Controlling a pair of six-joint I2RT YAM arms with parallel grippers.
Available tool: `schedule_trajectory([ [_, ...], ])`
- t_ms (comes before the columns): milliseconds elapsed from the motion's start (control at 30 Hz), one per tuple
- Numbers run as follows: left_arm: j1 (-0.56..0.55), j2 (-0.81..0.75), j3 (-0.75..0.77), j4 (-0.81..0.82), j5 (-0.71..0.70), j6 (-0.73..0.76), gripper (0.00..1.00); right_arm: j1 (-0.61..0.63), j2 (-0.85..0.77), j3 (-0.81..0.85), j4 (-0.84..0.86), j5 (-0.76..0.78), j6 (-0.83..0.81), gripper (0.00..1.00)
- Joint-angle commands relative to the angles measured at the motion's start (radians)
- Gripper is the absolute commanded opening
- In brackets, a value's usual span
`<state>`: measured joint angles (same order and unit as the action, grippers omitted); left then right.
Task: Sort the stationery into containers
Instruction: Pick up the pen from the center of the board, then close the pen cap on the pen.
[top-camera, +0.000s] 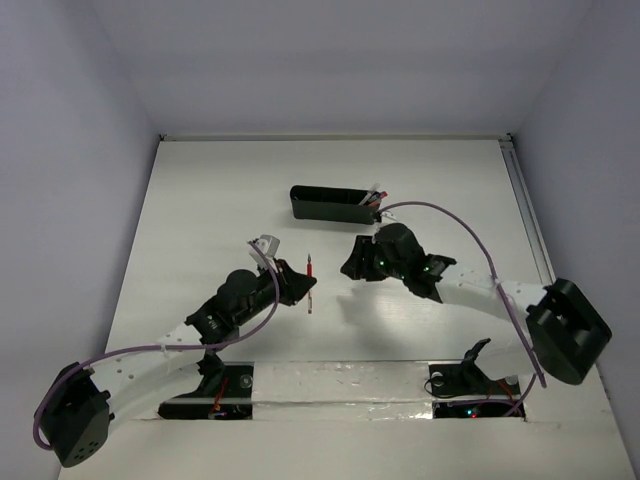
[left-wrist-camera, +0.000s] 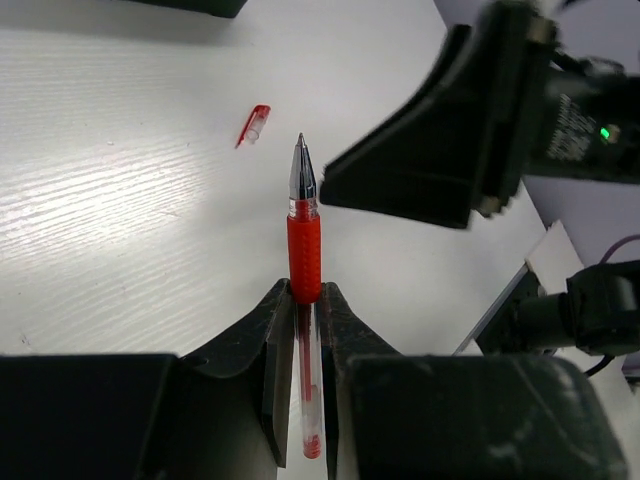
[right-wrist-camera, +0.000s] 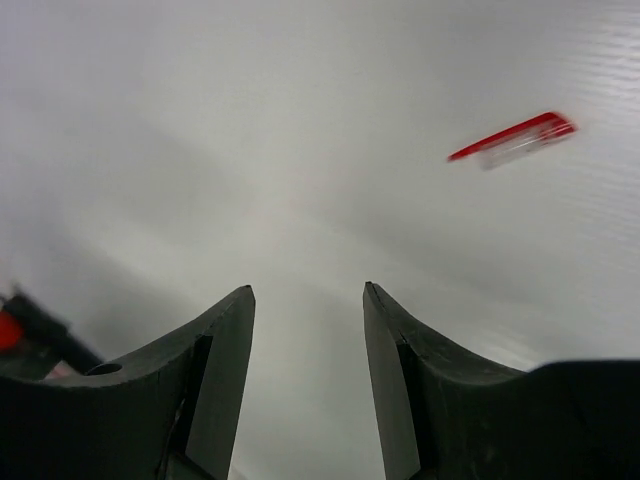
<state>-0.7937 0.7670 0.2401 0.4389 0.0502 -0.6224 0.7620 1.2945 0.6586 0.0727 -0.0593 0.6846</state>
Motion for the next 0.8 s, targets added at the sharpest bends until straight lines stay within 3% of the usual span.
schedule_trajectory([
  [0,0.005,-0.009,0.047,0.008,0.062,0.067,0.00,-0.030,0.106,0.134,-0.203,0.179,-0.063,0.54],
  [100,0.005,-0.014,0.033,0.018,0.080,0.076,0.00,-0.050,0.193,0.182,-0.212,0.206,-0.066,0.65],
  [233,0.005,-0.012,0.018,0.041,0.097,0.087,0.00,-0.059,0.287,0.237,-0.231,0.243,-0.056,0.68],
  [767,0.005,0.009,-0.045,0.135,0.128,0.076,0.00,-0.078,0.532,0.440,-0.379,0.380,-0.076,0.53],
])
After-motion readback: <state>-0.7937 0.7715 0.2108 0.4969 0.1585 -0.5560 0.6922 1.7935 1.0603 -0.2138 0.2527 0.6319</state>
